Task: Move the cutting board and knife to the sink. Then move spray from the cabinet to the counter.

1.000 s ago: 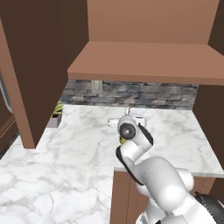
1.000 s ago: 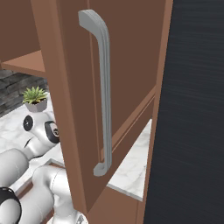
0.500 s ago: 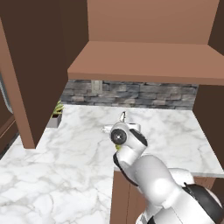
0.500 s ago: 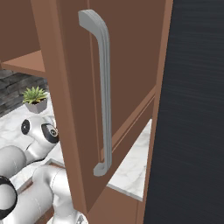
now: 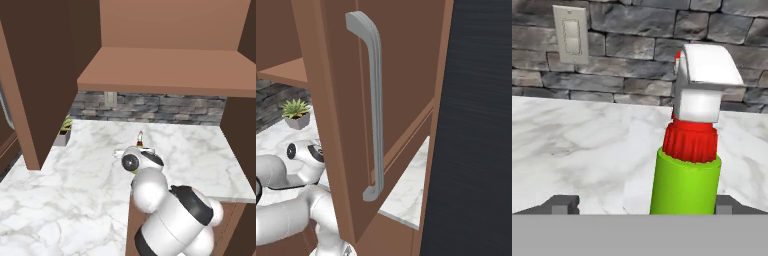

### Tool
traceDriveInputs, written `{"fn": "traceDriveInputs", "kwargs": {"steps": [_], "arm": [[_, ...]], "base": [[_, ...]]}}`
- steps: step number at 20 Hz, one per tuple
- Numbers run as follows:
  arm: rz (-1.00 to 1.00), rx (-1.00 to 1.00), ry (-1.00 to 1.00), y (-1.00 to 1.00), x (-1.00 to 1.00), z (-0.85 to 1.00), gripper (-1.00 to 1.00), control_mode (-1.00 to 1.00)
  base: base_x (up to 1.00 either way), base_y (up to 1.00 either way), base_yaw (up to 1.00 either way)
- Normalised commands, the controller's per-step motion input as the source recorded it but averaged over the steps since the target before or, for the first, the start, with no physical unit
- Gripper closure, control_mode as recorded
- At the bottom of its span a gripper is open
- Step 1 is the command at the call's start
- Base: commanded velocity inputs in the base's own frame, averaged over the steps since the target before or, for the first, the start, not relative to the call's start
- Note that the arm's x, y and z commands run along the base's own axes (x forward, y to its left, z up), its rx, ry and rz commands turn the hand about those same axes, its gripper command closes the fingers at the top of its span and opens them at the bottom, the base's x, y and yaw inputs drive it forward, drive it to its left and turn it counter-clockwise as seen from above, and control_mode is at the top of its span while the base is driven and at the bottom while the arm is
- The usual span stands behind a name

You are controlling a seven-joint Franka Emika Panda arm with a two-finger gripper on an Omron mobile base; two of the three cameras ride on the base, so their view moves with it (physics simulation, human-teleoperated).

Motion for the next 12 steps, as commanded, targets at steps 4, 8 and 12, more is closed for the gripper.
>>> {"fn": "traceDriveInputs", "kwargs": {"steps": [4,8,12], "arm": [[0.00,0.02,-0.09,0.00,-0.41,-0.10,-1.00,-1.00],[0.00,0.02,-0.16,0.00,-0.76,0.14,-1.00,-1.00],[0.00,0.00,-0.13,0.00,-0.66,0.39,-1.00,-1.00]], "base": [[0.00,0.00,0.00],[0.00,0.00,0.00],[0.00,0.00,0.00]]}}
